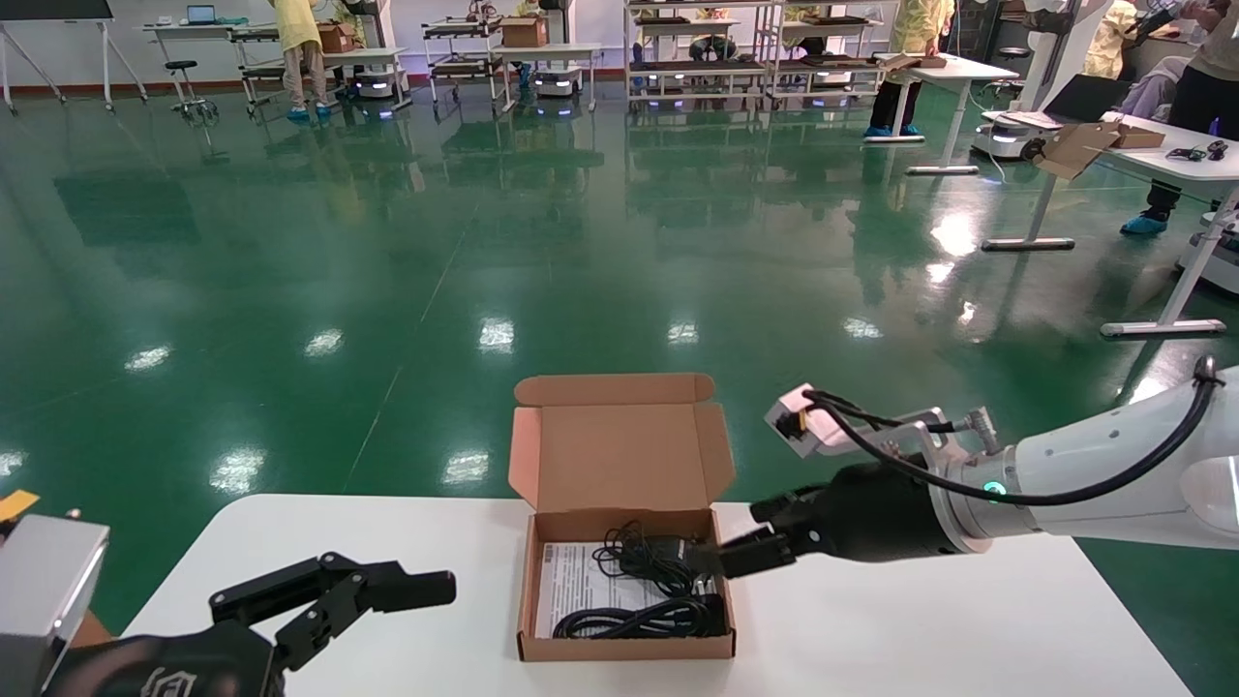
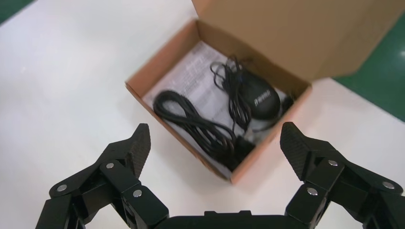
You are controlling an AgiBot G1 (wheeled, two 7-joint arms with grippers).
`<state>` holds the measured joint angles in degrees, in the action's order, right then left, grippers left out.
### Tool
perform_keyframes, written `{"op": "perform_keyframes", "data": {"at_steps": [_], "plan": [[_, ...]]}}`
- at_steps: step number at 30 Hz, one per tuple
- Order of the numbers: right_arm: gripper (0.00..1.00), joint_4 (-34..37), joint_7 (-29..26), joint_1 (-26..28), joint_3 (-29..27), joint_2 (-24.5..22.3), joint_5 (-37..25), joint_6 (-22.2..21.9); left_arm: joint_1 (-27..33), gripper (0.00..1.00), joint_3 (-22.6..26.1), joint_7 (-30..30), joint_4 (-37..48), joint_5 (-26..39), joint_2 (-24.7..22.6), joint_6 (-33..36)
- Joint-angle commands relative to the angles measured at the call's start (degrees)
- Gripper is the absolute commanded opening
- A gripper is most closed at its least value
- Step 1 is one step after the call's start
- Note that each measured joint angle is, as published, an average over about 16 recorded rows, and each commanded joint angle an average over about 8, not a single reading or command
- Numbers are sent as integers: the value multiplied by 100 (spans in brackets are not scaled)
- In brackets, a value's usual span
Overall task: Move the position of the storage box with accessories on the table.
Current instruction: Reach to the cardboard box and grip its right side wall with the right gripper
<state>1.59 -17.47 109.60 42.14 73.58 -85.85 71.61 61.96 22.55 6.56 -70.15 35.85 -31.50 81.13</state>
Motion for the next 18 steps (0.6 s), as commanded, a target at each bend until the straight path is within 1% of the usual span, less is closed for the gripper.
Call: {"op": "perform_keyframes", "data": {"at_steps": [1,6,8,11,15,18], "plan": [[100,24,-99,-1,54,18,-78,7,0,100,0,0,0,0,0,0],[100,-3,-96,8,66,-4,-95,50,-1,100,0,0,1,-1,0,-1],[100,73,-223,16,46,-23,-65,64,-1,100,-1,0,1,-1,0,-1],[100,352,-730,48,-24,-14,38,-10,-1,100,-1,0,1,-1,0,-1],[100,822,-1655,78,-111,86,170,-256,-1,100,-1,0,1,-1,0,-1],[100,996,-2080,50,-91,201,144,-490,-1,100,-1,0,1,-1,0,-1]]}}
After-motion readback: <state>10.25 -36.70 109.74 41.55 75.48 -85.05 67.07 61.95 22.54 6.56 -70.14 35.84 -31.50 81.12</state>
